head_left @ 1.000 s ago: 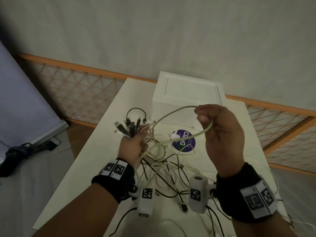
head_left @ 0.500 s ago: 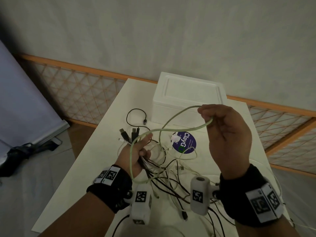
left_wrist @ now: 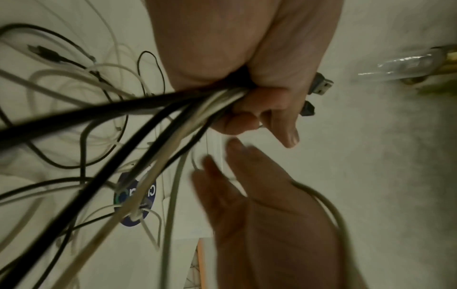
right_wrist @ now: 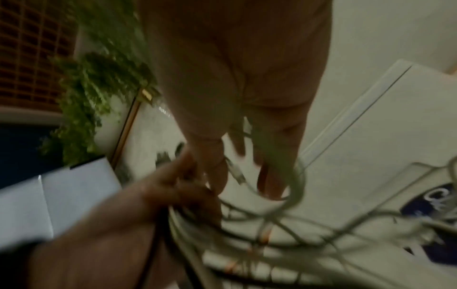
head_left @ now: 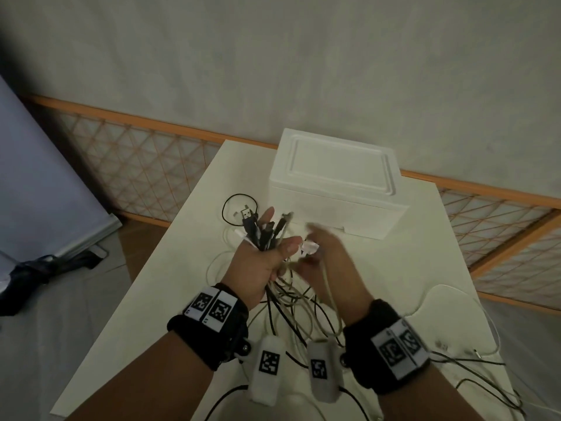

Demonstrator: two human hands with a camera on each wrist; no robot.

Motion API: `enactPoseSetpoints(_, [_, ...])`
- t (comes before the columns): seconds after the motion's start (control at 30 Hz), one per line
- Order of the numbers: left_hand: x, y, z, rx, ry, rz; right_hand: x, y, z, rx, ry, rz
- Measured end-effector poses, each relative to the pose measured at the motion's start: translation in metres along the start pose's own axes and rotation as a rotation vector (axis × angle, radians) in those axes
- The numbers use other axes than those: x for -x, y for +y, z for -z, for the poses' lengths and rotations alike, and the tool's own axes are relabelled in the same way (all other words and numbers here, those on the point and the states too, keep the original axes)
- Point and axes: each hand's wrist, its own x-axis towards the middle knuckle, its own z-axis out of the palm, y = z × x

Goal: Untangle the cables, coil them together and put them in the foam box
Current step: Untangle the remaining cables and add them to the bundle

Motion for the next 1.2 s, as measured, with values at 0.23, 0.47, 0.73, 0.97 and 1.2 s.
enactPoseSetpoints(0.23, [0.007,0.006,0.005,-0.141,-0.165,-0.023,-0.002,0.002,-0.013,0.307,-0.274,0.294])
enactPoseSetpoints(0.47, [0.003,-0.010,0.024,-0.334,-0.168,0.057,0.009,-0.027,0.006,-0.333,-0.111,0.204])
enactPoseSetpoints(0.73, [-0.002,-0.023,0.037,-0.472,0.013,0.008,0.024,-0.039,0.030,-0.310,0.152,0.287])
enactPoseSetpoints(0.97, [0.002,-0.022,0.054,-0.185,0.090,-0.008,0.043,-0.023,0.093,0.334,0.486,0.313])
enactPoseSetpoints(1.2, [0.006,-0.022,0.064,0.085,0.212,0.087,0.069,-0.017,0.124,0.764,0.573,0.264])
